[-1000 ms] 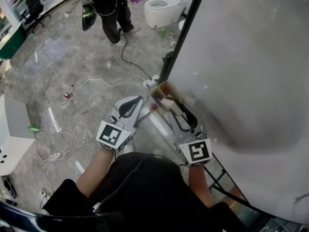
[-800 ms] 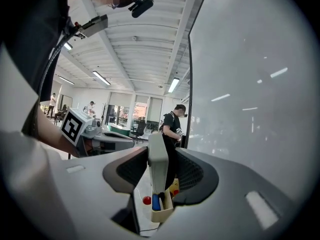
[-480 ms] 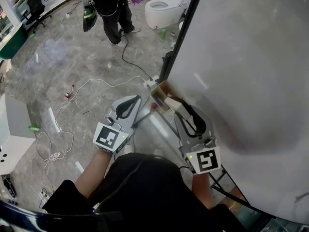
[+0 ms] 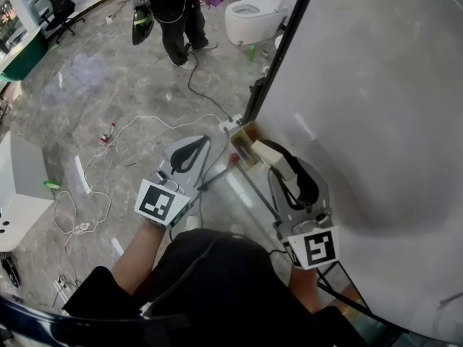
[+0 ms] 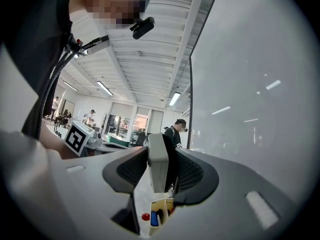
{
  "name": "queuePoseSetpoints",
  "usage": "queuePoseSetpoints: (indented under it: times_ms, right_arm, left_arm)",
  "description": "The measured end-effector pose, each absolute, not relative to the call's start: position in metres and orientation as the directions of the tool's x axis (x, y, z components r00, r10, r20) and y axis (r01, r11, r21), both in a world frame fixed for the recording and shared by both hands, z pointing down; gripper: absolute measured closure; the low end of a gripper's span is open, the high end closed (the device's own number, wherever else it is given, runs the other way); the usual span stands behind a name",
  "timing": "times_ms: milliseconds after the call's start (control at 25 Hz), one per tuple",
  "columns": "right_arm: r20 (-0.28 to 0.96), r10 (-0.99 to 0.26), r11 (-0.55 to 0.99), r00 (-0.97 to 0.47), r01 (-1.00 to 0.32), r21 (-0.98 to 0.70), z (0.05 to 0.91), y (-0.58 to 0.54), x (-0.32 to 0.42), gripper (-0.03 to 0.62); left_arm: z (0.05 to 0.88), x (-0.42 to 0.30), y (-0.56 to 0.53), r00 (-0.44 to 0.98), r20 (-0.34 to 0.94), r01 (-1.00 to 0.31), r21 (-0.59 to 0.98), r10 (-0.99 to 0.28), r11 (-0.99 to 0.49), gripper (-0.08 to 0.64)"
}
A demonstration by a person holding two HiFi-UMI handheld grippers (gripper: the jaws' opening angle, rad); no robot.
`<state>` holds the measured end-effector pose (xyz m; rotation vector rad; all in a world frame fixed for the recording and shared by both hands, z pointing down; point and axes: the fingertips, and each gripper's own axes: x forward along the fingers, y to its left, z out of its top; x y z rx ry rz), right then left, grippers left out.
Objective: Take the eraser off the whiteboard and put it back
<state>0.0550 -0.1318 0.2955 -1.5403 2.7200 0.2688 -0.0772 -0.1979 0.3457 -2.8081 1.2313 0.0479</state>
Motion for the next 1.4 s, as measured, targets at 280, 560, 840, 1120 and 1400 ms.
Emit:
queuePoseSetpoints:
  times_ms: [280, 560, 840, 1120, 1400]
  right_arm:
    - [-0.100, -0.842, 0.513, -0.530, -0.845, 0.155, 0.290, -0.132, 0.054, 0.416]
    - [-0.116, -0.834, 0.522, -0.539, -0.839, 0.152, 0.287, -0.132, 0.054, 0.416]
    - [-0.096, -0.840, 0.517, -0.534, -0.842, 0.153, 0.294, -0.138, 0.056, 0.416]
    - [-0.094, -0.841, 0.518, -0.534, -0.842, 0.150, 0.293, -0.140, 0.055, 0.416]
    - [-0.090, -0.840, 0.519, -0.534, -0.842, 0.151, 0.296, -0.143, 0.056, 0.416]
  left_arm:
    - [0.344, -0.084, -0.199, 0.663, -0.061, -0.748, -0.061, -0.746, -0.661, 0.555]
    - [0.345, -0.080, -0.200, 0.667, -0.057, -0.745, -0.065, -0.743, -0.663, 0.557]
    - [0.348, -0.078, -0.205, 0.669, -0.055, -0.743, -0.051, -0.741, -0.667, 0.557]
    - [0.346, -0.077, -0.207, 0.674, -0.060, -0.739, -0.054, -0.737, -0.671, 0.555]
    - [0.349, -0.076, -0.209, 0.674, -0.053, -0.739, -0.057, -0.737, -0.671, 0.555]
